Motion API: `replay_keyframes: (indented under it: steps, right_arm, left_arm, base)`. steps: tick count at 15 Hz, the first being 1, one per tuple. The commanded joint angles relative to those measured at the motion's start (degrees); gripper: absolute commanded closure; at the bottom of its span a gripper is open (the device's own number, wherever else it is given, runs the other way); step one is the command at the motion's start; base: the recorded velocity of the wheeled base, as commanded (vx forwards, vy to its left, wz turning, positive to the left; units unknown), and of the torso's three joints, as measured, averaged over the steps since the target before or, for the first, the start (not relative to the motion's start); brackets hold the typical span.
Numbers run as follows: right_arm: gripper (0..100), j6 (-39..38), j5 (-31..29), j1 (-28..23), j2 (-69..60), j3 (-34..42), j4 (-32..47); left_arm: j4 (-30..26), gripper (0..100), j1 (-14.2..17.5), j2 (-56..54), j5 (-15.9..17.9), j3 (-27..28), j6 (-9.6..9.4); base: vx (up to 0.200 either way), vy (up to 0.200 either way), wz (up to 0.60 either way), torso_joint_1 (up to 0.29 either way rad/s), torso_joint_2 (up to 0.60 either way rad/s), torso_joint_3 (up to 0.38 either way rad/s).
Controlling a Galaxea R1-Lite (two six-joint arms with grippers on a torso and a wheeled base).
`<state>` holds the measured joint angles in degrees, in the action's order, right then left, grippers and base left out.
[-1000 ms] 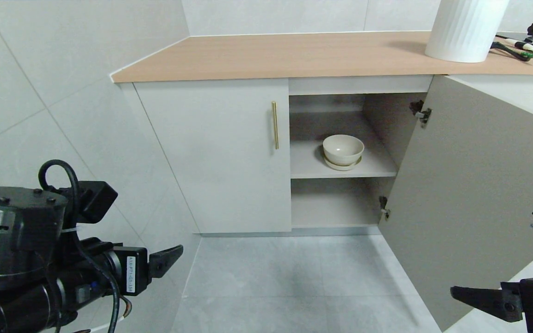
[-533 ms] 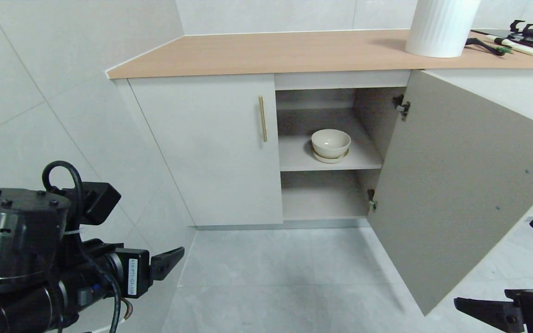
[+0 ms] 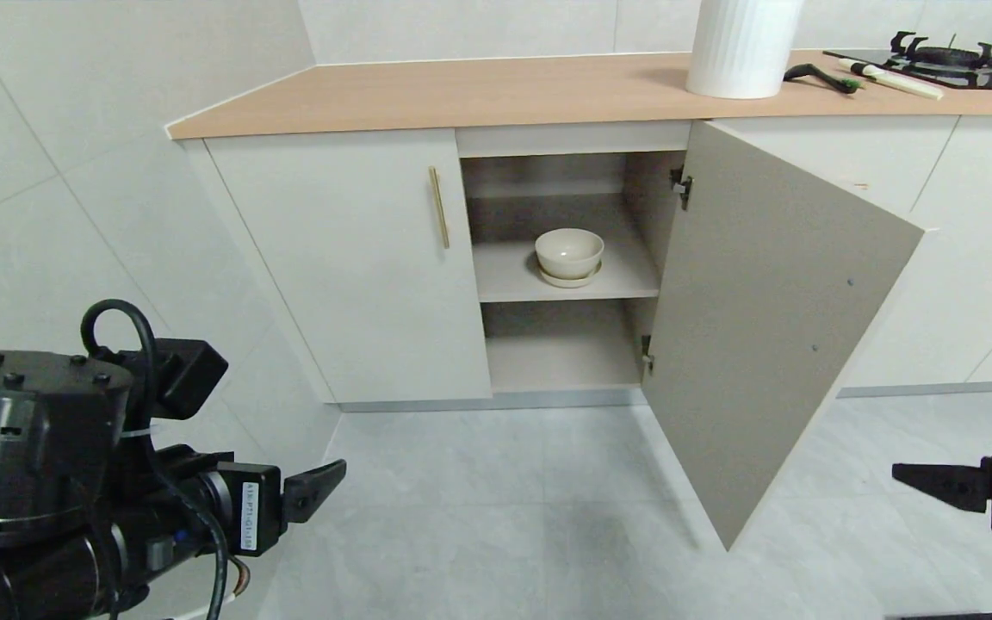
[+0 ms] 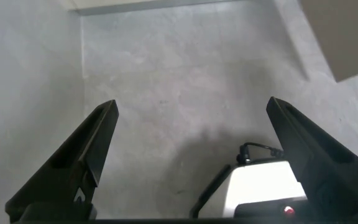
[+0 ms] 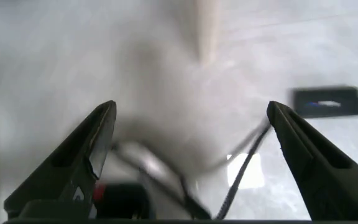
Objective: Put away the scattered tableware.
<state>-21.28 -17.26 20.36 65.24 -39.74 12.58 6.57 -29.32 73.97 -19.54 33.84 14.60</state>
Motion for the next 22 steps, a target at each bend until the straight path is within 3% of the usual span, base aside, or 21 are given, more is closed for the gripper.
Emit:
replay_keyframes:
  steps: [1, 8, 10, 15, 17, 18, 22]
  right_arm:
    - [0, 0.3, -0.6, -8.1, 4.3, -1.9, -4.0]
    - [0, -0.1, -0.4, -21.1, 12.0, -2.5, -15.4]
    - [0, -3.0, -0.4, -23.8, 17.8, -3.3, -23.3]
    - [0, -8.0, 3.0, -23.7, 27.3, -11.1, -25.5]
    - [0, -8.0, 3.0, -23.7, 27.3, -11.1, -25.5]
    - [0, -9.7, 6.6, -23.7, 32.1, -16.4, -25.5]
    - [0, -10.9, 7.0, -22.5, 36.8, -21.8, -25.5]
  left_arm:
    - [-0.1, 0, 0.1, 0.1, -0.1, 0.0, 0.07]
    - [-0.1, 0, 0.1, 0.3, -0.1, 0.2, 0.16]
    - [0.0, 0, 0.1, 0.2, -0.1, 0.3, 0.16]
    - [6.2, 0, 0.8, 0.0, 0.0, -0.3, 1.83]
    - [6.2, 0, 0.8, 0.0, 0.0, -0.3, 1.83]
    - [8.5, 0, 2.4, 0.4, 0.2, -0.2, 2.97]
    - [13.2, 0, 3.7, 2.5, 0.5, 0.1, 3.06]
  base:
    - [0.000, 0.000, 0.00, 0.000, 0.00, 0.000]
    - [0.000, 0.000, 0.00, 0.000, 0.00, 0.000]
    - [0.000, 0.000, 0.00, 0.000, 0.00, 0.000]
    - [0.000, 0.000, 0.00, 0.000, 0.00, 0.000]
    - [0.000, 0.000, 0.00, 0.000, 0.00, 0.000]
    - [0.000, 0.000, 0.00, 0.000, 0.00, 0.000]
    - [0.000, 0.000, 0.00, 0.000, 0.00, 0.000]
